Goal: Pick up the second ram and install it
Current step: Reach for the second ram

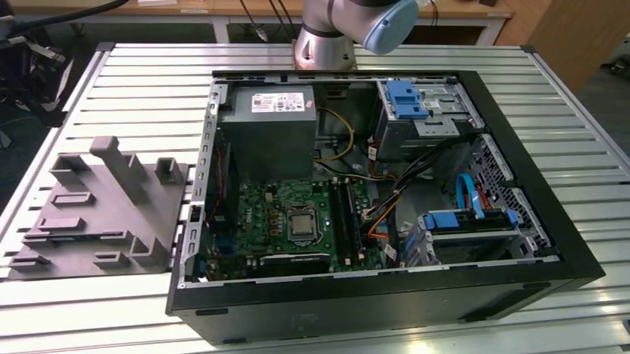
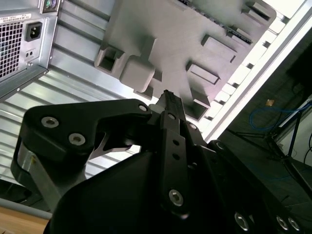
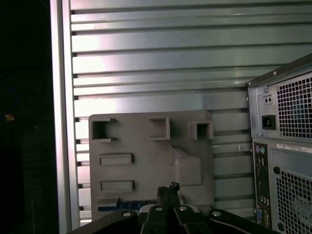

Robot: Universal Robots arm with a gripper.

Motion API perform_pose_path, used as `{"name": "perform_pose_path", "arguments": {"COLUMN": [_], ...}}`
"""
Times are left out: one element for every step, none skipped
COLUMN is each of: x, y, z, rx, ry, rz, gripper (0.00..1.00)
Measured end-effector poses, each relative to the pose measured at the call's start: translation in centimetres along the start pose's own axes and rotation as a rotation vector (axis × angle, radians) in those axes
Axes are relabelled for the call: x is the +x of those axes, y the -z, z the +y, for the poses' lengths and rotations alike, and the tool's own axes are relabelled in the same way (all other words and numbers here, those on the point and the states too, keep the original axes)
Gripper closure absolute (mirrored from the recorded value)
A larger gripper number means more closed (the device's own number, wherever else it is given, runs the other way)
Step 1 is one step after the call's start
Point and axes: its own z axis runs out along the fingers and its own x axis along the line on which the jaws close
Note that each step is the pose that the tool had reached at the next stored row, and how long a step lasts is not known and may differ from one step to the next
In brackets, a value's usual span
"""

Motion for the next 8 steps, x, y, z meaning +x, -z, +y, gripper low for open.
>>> {"name": "perform_pose_path", "arguments": {"x": [0.08, 0.19, 0.30, 0.40, 0.50, 0.59, 0.67, 0.75], "y": [-0.02, -0.05, -0.08, -0.11, -0.15, -0.21, -0.26, -0.32], "z": [-0.11, -0.25, -0.40, -0.57, -0.76, -0.98, -1.21, -1.44], "rx": [0.0000, 0.0001, 0.0001, 0.0001, 0.0001, 0.0000, -0.0001, 0.0000], "ry": [0.000, 0.000, 0.000, 0.000, 0.000, 0.000, 0.000, 0.000], "rz": [0.0000, 0.0002, 0.0002, 0.0001, 0.0001, 0.0000, -0.0001, 0.0000], "gripper": [0.90, 0.90, 0.90, 0.90, 0.90, 0.90, 0.90, 0.90]}}
